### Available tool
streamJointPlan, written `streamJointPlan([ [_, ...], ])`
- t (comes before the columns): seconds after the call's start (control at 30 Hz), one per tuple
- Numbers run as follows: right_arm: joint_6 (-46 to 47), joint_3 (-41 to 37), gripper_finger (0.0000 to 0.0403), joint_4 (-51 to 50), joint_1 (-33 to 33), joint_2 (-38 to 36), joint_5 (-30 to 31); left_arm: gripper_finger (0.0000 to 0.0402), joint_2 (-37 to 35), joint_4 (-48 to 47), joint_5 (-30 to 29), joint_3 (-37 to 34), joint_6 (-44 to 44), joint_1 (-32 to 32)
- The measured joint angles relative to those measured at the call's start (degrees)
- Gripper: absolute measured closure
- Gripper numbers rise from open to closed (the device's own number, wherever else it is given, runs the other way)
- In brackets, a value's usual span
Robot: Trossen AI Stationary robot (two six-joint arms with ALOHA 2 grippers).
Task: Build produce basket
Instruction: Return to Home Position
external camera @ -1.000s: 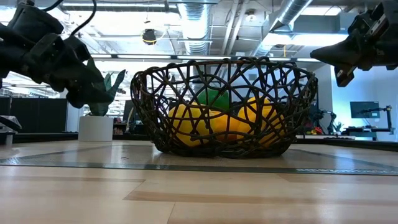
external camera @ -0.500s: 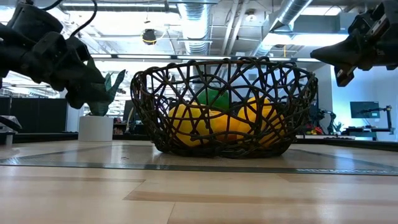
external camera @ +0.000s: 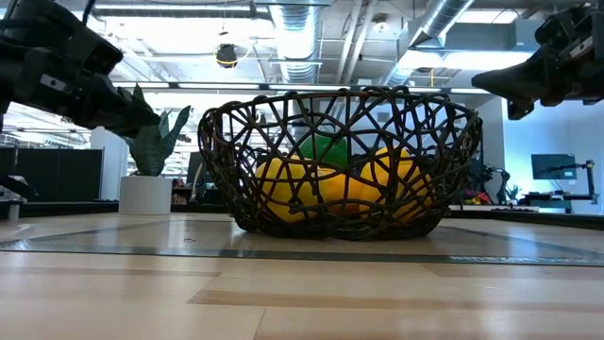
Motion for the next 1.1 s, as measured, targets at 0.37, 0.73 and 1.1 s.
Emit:
streamJointPlan([
  [0.37,5.1,-0.1,0.0401,-0.1,-1.2,0.0,-1.3,0.0401,-15.0,-12.7,4.7,3.0,5.9,0.8],
  [0.73,-0.8,-0.1,0.0402,0.5,-1.6,0.0,-2.5,0.0401,-17.6,-21.4,3.2,4.7,5.7,0.9],
  [1.1,1.9,-0.1,0.0391,-0.1,-2.3,0.0,-1.0,0.0401,-17.5,-21.6,-3.1,4.7,0.6,0.9],
])
